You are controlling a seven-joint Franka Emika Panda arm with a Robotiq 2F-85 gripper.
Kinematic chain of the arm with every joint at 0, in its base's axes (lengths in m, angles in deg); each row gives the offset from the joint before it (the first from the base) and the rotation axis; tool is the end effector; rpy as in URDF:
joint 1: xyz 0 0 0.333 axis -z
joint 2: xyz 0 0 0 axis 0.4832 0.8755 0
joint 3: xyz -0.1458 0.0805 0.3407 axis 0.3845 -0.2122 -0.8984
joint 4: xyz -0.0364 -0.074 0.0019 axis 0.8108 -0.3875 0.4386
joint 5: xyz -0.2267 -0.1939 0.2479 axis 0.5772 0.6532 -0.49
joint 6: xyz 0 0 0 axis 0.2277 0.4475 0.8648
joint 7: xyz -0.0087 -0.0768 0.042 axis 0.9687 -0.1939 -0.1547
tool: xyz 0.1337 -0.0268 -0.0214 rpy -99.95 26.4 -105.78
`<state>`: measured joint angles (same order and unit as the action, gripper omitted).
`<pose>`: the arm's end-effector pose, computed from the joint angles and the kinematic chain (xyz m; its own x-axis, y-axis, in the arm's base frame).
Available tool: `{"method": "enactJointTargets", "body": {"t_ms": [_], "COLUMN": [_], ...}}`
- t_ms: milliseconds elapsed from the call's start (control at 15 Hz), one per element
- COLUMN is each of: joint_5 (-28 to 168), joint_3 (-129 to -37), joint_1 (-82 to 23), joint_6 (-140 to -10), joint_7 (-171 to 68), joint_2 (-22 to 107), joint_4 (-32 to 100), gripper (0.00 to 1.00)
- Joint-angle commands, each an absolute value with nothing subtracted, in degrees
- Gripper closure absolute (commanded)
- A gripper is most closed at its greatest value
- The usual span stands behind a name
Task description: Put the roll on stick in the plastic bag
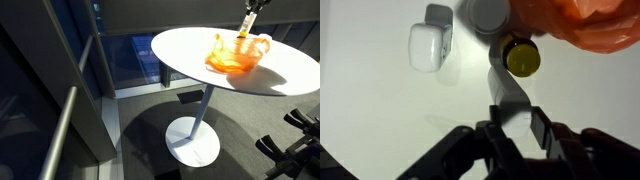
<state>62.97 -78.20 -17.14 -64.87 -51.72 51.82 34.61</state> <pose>0.6731 -0.2310 0.4024 0.8975 -0.4290 0.1019 -0.4310 -0.9023 -0.0026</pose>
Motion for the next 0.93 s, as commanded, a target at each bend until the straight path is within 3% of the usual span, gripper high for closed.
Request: {"method": "enactJointTargets", "body": {"t_ms": [0,867], "joint_5": [63.7,64.1], "joint_3": [-78.5,-81.4], "joint_1": [-18.4,-23.5], "joint_6": [-65.3,-64.6], "joint_7": [-51.3,-52.5], "joint_2": [47.0,38.7], "joint_4": [36.7,46.3], "gripper": [0.88,0.88]}}
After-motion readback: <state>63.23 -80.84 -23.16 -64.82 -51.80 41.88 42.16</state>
